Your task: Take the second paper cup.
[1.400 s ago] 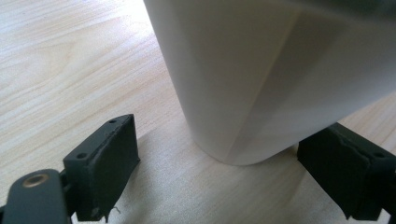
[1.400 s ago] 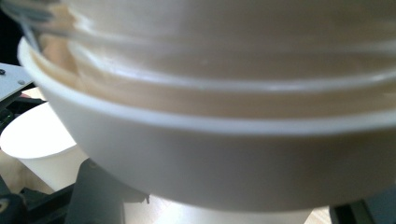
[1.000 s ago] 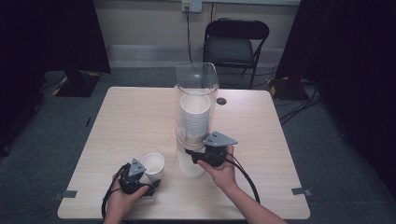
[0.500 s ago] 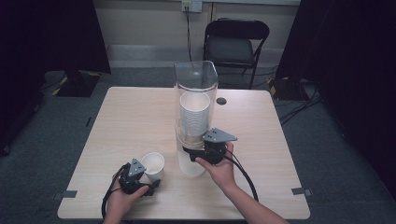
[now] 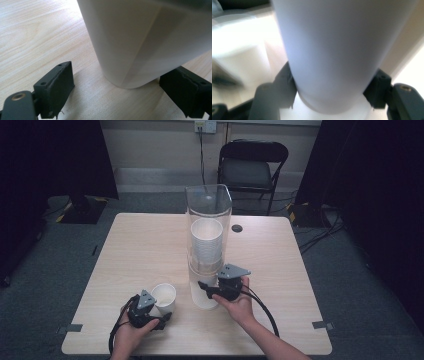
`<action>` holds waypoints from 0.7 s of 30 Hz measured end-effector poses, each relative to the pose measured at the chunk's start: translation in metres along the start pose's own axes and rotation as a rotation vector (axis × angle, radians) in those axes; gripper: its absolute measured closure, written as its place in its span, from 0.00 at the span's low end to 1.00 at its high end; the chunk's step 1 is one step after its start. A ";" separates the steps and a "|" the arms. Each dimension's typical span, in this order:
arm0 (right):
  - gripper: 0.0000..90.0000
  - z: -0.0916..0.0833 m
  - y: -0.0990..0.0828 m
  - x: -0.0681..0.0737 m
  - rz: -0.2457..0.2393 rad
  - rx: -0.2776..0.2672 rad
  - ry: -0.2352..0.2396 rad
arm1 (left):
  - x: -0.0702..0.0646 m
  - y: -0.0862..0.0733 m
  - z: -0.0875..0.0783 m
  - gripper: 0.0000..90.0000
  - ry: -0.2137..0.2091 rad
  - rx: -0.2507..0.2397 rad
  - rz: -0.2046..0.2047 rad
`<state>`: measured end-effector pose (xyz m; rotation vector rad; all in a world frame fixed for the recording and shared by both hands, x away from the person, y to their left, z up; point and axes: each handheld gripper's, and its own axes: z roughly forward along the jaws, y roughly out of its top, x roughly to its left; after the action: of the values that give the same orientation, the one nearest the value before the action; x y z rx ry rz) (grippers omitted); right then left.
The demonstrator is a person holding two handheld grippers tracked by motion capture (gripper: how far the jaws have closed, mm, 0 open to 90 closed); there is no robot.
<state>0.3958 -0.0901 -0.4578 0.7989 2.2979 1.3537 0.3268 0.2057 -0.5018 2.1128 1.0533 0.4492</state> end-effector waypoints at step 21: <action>0.39 -0.026 -0.053 -0.019 -0.024 0.119 0.015 | 0.000 0.000 0.000 0.13 0.002 0.001 0.004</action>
<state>0.3807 -0.1395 -0.4919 0.7968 2.4100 1.2263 0.3273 0.2057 -0.5017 2.1161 1.0508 0.4527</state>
